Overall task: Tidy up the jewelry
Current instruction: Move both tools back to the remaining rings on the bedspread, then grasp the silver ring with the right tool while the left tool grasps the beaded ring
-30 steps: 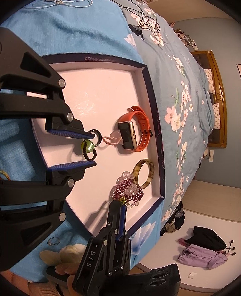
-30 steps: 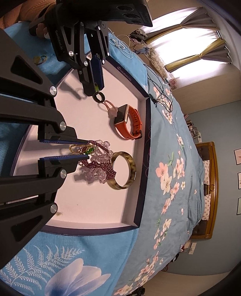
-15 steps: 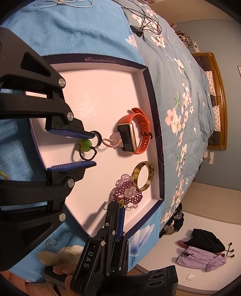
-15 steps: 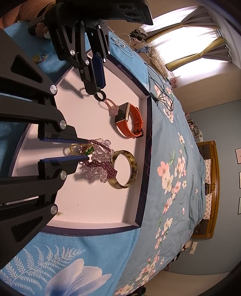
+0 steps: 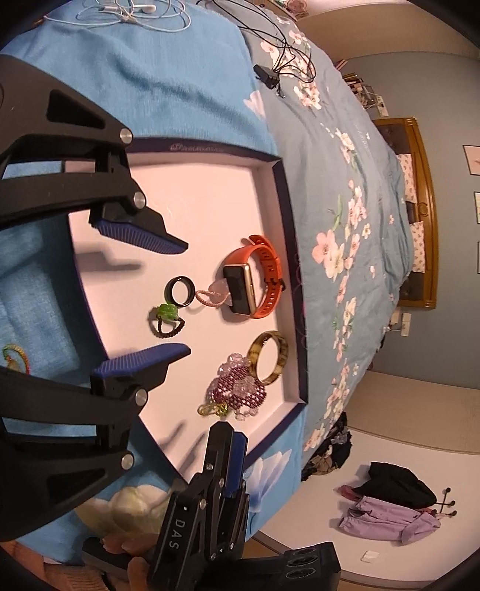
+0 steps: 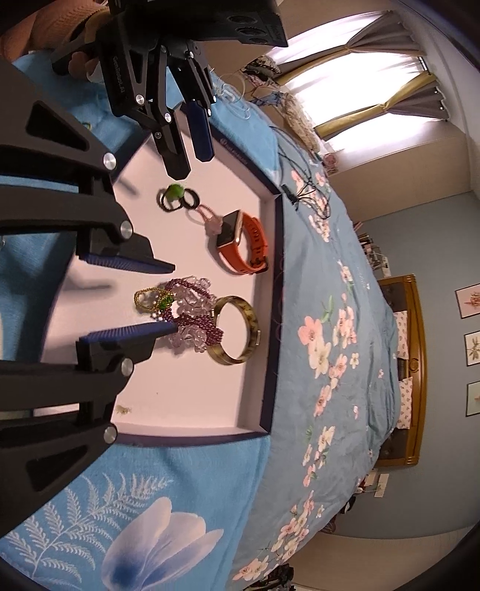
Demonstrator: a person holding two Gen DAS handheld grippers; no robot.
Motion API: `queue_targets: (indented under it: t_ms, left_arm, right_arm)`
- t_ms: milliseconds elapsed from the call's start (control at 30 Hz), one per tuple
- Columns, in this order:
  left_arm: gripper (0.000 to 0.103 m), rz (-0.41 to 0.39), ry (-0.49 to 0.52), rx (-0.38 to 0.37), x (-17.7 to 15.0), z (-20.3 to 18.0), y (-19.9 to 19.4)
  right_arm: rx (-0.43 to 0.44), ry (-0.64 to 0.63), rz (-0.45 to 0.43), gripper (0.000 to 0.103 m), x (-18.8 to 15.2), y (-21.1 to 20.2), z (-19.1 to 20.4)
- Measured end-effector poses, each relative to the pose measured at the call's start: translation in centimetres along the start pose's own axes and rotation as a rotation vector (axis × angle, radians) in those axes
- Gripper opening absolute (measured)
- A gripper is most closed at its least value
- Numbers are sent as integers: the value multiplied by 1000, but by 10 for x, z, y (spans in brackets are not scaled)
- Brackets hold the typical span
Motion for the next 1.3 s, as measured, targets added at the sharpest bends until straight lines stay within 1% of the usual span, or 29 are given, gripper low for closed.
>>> queue_targets:
  t_ms: [67,167,233,300,433,600,667,733,933,1133,1300]
  left_arm:
    - [56,-17,-10,-22,0,0,-10]
    - [56,-37,-8,-26,-3,1,-23]
    - [56,-54,-7,-38,-7,1,-35]
    - [59,-71,-2,-45,-11,0,-46]
    - [61,-94,20,-50,-22,-1,-67]
    - [61,-70,54,-58,-42,-8,-75]
    - [61,-60,64,-61,-51,-11,-78]
    - [61,-45,71,-80,-60,-15,-78]
    - [64,10,114,-99,-82,-30,-70]
    - [64,29,123,-118,-87,-38,-66]
    - [63,69,123,-109,-90,-39,-57]
  right_arm:
    - [8,-3,-17,27,0,-10,2]
    - [19,-11,-37,31,-3,-25,6]
    - [22,-26,-50,36,-6,-35,10]
    - [16,-46,-52,39,-11,-41,14]
    - [5,-89,-31,39,-30,-48,22]
    - [12,-106,5,40,-51,-51,27]
    - [1,-115,20,40,-61,-51,29]
    - [-1,-120,39,40,-69,-50,31]
    - [6,-114,82,40,-91,-44,34]
    - [9,-113,104,40,-98,-38,39]
    - [11,-102,114,40,-100,-35,38]
Point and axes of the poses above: each gripper's, at about its wrist camera, not at the fingertips, and y roughly the way its jaws point, z to its left, x to its top, the point moved 8 cm from there along y, roughly the way its jaws point, and after that the axes turned 4 degrees about z, right-handed, at the moved point
